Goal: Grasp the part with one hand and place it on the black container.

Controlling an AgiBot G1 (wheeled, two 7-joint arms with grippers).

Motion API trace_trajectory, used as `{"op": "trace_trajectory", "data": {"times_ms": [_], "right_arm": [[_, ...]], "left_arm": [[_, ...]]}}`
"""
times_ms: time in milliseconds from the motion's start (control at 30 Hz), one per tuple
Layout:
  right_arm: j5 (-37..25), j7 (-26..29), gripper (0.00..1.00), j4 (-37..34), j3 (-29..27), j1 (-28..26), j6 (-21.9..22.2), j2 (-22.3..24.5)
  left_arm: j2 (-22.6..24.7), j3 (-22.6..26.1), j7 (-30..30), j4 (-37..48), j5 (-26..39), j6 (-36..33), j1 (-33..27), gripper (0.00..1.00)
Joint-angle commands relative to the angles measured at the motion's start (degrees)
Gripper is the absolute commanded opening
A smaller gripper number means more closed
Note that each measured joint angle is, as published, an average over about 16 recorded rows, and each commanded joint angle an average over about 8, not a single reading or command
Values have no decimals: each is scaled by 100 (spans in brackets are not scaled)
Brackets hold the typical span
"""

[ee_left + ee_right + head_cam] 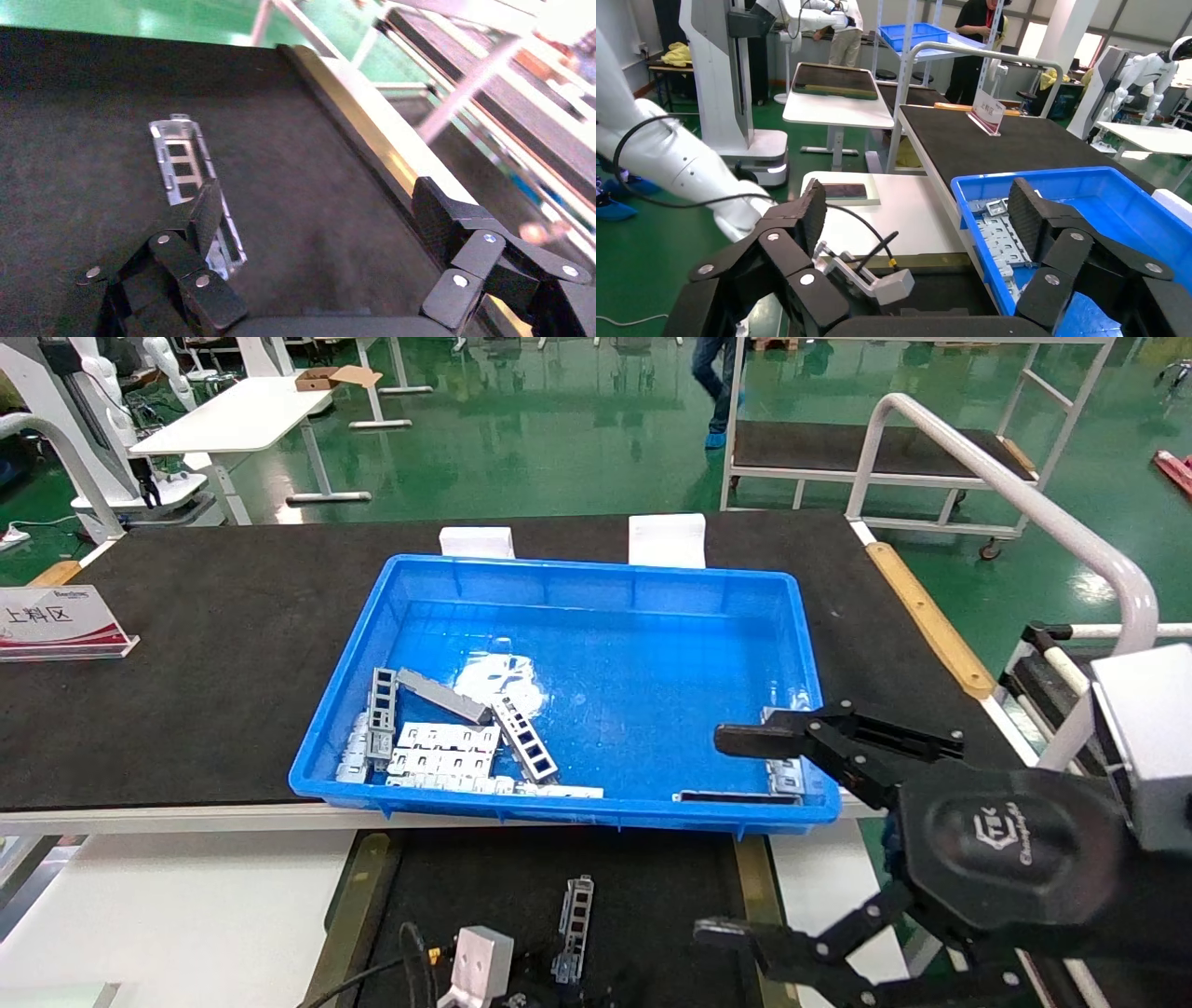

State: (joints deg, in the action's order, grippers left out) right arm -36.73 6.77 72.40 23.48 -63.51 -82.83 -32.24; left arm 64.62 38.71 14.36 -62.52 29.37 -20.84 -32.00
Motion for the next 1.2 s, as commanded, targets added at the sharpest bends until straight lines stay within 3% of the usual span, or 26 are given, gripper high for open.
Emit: {"op": "trace_trajectory", "data": {"times_ms": [33,600,933,1200], "right_arm": [[0,0,100,0,0,0,0,0],[0,0,100,0,0,0,0,0],[0,0,100,0,1,0,0,0],[1,0,100,0,1,0,0,0]], "left_arm": [[-203,115,-45,-30,54,-220,-37,100],[-1822,749,-713,-731,545,-2024,-818,100],[-2398,720,-1039,-1332,485,-2393,-1029,100],[-2575,640,-1087,-1443,399,-2632,-1150,100]]}}
